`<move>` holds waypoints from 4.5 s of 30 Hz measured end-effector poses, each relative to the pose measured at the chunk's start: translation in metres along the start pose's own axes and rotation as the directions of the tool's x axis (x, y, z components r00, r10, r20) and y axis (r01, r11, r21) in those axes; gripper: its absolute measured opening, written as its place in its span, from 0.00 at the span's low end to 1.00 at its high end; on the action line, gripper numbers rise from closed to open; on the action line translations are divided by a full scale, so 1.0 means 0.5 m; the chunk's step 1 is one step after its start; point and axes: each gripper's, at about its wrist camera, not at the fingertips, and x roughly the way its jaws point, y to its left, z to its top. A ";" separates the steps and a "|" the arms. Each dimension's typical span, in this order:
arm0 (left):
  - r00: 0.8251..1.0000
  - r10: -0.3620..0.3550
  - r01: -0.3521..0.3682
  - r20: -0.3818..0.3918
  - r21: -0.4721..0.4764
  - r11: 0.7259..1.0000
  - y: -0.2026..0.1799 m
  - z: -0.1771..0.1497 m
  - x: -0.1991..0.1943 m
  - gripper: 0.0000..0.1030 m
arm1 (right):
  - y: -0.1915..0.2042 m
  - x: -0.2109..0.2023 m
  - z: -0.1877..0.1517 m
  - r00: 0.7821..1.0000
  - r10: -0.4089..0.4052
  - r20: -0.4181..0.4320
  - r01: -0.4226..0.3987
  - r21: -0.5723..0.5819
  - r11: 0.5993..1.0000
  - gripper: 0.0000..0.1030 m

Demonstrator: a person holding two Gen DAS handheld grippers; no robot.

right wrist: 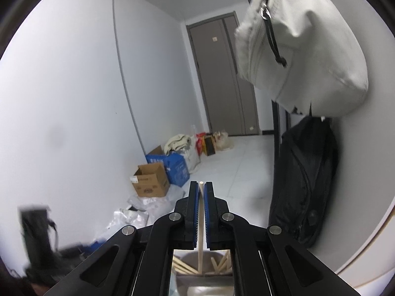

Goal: Organize utensils

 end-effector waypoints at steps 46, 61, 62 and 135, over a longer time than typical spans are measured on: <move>0.992 0.050 -0.052 -0.115 -0.019 0.998 0.002 -0.038 0.102 0.00 | -0.007 -0.004 -0.026 1.000 0.006 -0.027 -0.006 0.004 1.000 0.03; 0.922 0.182 -0.236 -0.343 -0.124 0.964 0.065 -0.101 0.275 0.42 | -0.021 -0.139 -0.136 0.999 0.052 -0.008 -0.050 0.113 0.992 0.03; 0.918 0.205 -0.258 -0.341 -0.117 0.959 0.065 -0.098 0.287 0.42 | -0.023 -0.147 -0.144 0.998 0.055 -0.008 -0.054 0.123 0.991 0.03; 0.887 0.343 -0.304 -0.309 0.168 0.938 0.111 -0.122 0.297 0.04 | 0.070 -0.201 -0.155 0.999 0.052 0.009 -0.052 0.101 0.994 0.03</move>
